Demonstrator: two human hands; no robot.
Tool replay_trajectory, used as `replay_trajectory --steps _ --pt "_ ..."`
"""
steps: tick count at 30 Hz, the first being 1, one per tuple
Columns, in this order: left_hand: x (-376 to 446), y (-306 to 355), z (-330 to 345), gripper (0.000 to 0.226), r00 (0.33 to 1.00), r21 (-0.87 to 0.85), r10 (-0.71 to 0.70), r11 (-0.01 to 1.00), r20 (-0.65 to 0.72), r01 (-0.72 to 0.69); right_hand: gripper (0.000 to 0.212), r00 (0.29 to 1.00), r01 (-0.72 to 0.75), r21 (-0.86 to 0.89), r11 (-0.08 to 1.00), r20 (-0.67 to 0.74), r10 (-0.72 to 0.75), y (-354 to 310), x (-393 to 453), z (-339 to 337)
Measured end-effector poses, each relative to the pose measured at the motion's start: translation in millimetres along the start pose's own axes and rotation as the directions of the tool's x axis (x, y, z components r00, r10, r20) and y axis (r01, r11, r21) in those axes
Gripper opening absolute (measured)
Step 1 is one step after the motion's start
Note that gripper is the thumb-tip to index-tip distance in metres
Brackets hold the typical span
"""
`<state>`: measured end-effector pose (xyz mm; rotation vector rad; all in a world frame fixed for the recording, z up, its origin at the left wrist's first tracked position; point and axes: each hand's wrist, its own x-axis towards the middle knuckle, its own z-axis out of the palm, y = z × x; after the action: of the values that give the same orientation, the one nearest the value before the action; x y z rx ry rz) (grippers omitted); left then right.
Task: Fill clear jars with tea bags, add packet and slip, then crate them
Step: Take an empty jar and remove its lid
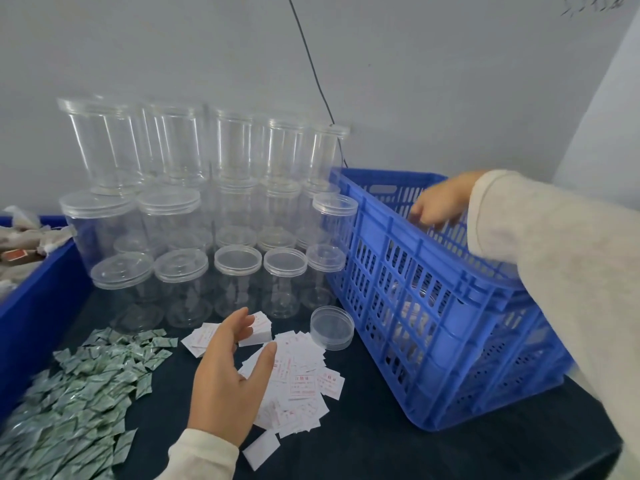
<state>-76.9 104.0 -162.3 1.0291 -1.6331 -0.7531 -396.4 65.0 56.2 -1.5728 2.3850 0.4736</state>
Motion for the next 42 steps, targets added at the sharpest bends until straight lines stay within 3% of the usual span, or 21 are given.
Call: replay_trajectory --steps 3,8,11,14,21,24,29,33,37,42 --pt "4 0 -4 0.052 1.000 -0.004 -0.006 1.000 -0.018 0.005 0.032 0.951 0.044 0.127 0.991 -0.310 -0.003 -8 -1 -42" --pt "13 1 -10 0.051 0.999 -0.009 -0.013 1.000 -0.029 0.012 0.024 0.858 0.079 0.005 0.997 -0.509 -0.065 -68 15 -59" --pt "17 1 -15 0.052 0.999 -0.001 -0.016 1.000 -0.035 0.016 0.058 0.857 0.185 0.069 0.980 -0.499 -0.127 -95 43 -41" --pt "19 -2 -22 0.052 0.998 0.016 -0.018 1.000 -0.058 0.019 0.089 0.921 0.099 0.022 0.995 -0.381 -0.083 -108 67 -17" --pt "19 -9 -32 0.050 0.996 0.045 -0.011 0.999 -0.094 0.015 0.087 0.922 0.000 -0.073 0.997 -0.386 -0.029 -102 90 3" --pt "19 -10 -32 0.050 0.996 0.051 -0.008 0.999 -0.091 0.013 0.085 0.897 0.013 -0.010 1.000 -0.441 -0.016 -105 76 -4" --pt "20 1 -30 0.052 0.995 0.039 0.014 0.999 -0.095 -0.010 0.087 0.843 0.268 0.306 0.914 -0.534 -0.069 -124 22 -19" --pt "17 23 -29 0.072 0.991 0.075 0.058 0.996 -0.121 -0.049 0.093 0.814 0.459 0.358 0.813 -0.536 -0.223 -172 -25 28" --pt "12 35 -37 0.103 0.982 0.096 0.090 0.993 -0.163 -0.075 0.087 0.825 0.499 0.404 0.767 -0.493 -0.277 -216 -57 86" --pt "0 22 -46 0.108 0.990 0.206 0.033 0.979 -0.140 -0.004 0.081 0.804 0.523 0.365 0.770 -0.512 -0.303 -242 -84 122"
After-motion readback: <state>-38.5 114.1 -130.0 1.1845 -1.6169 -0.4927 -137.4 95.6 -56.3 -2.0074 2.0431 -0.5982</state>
